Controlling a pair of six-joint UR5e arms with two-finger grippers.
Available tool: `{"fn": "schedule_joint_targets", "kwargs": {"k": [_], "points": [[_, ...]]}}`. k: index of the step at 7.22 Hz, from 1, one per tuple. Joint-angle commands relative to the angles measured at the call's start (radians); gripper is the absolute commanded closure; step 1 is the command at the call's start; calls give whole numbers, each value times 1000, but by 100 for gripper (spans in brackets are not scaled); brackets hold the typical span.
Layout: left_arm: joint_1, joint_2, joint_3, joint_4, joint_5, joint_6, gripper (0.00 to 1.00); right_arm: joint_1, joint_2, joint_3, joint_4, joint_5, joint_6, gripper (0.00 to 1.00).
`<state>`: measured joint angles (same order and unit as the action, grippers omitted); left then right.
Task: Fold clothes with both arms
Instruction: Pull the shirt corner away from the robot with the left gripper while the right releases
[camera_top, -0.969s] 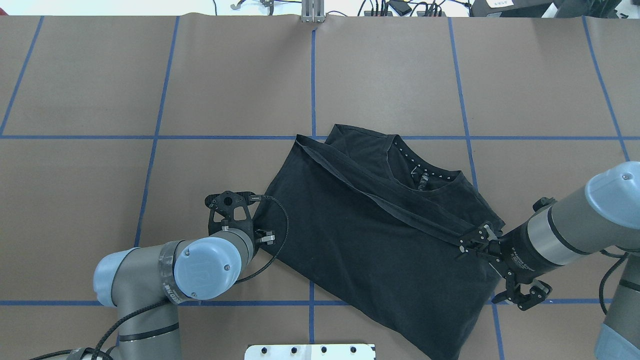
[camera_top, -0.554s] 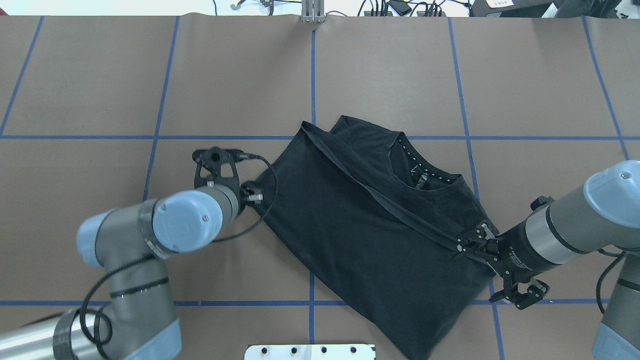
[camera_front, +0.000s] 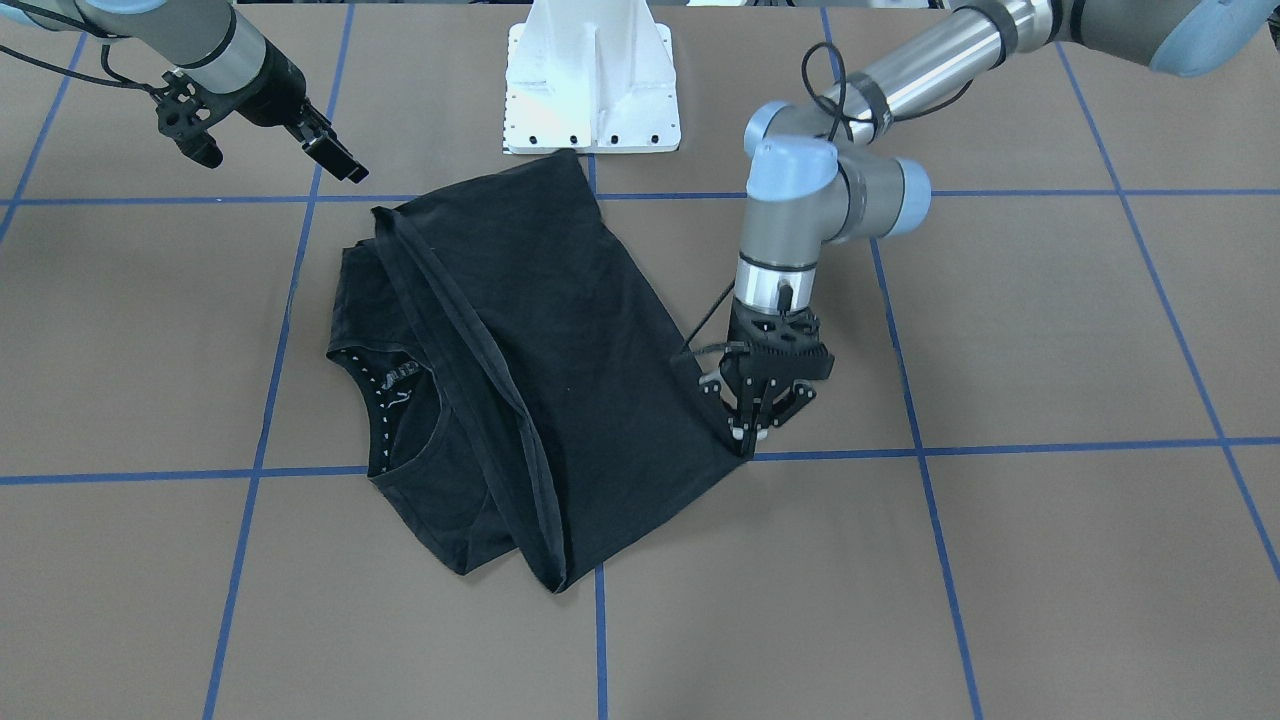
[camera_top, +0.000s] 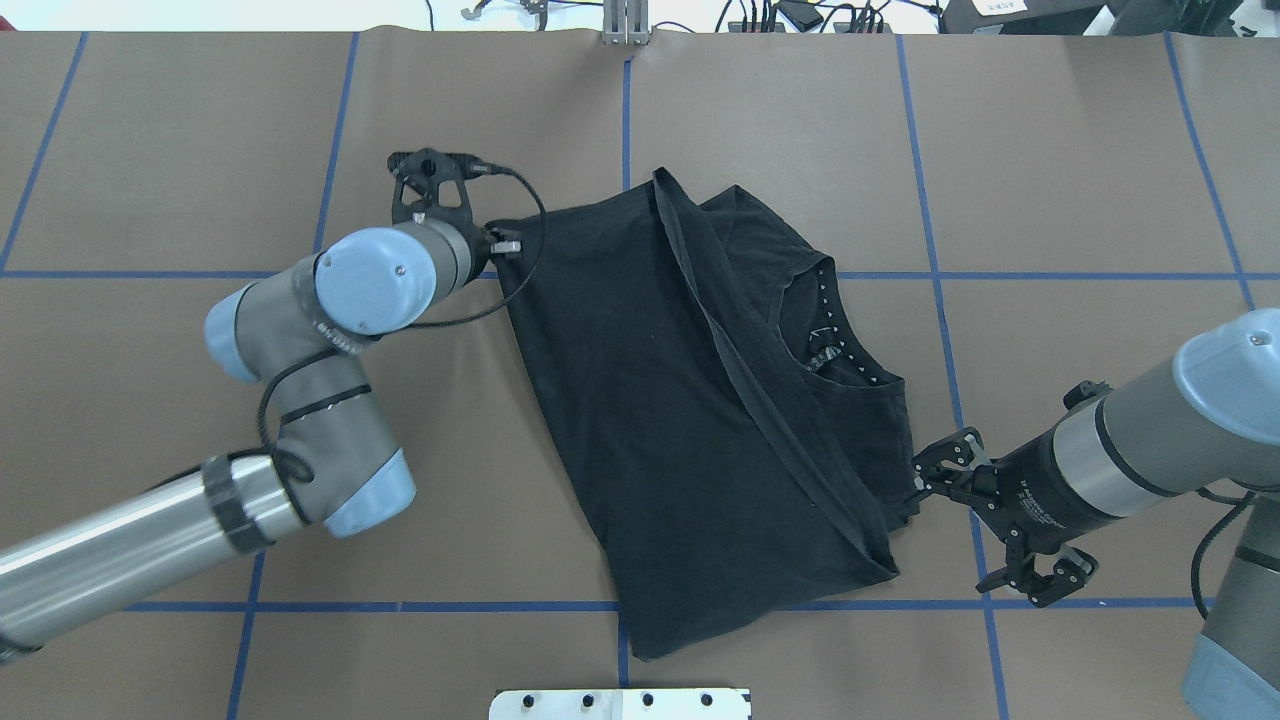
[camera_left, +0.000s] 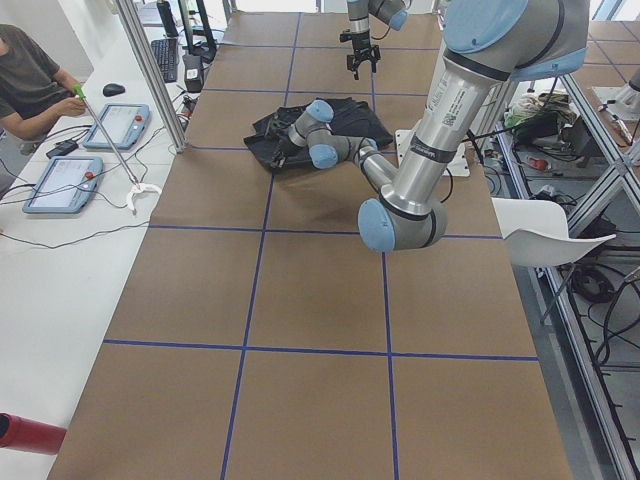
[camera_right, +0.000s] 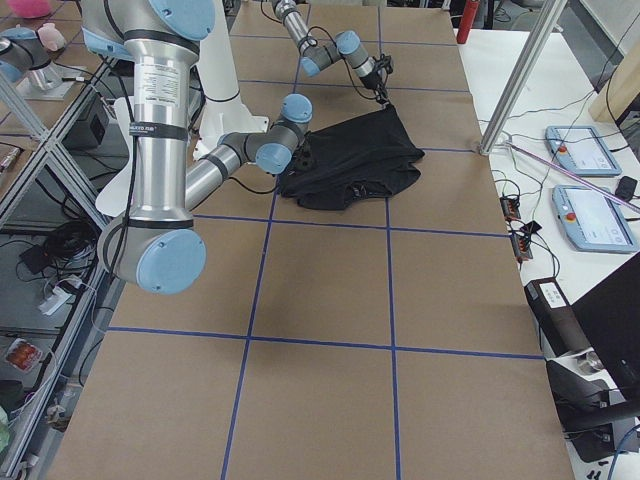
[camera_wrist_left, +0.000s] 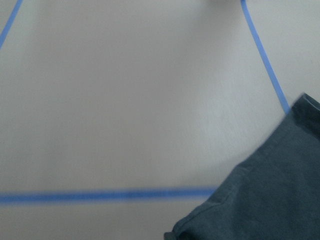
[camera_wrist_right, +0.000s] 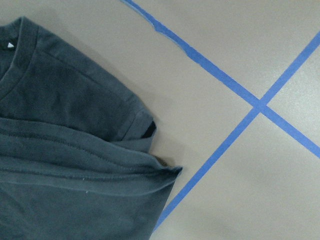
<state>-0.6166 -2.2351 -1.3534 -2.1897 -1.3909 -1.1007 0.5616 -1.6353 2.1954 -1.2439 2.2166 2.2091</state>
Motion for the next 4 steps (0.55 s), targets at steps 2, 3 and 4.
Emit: {"fn": "schedule_joint_targets", "kwargs": {"k": [2,3,4], "points": [[-107,-272,474,-264,-8,151,100,40,2,-5,1,-6,-2,0],[-123,-290,485,-284,-8,165,65,46,27,-9,1,-26,-3,0],[-136,-293,471,-286,-10,168,51,52,52,-20,1,-52,-3,0]]}}
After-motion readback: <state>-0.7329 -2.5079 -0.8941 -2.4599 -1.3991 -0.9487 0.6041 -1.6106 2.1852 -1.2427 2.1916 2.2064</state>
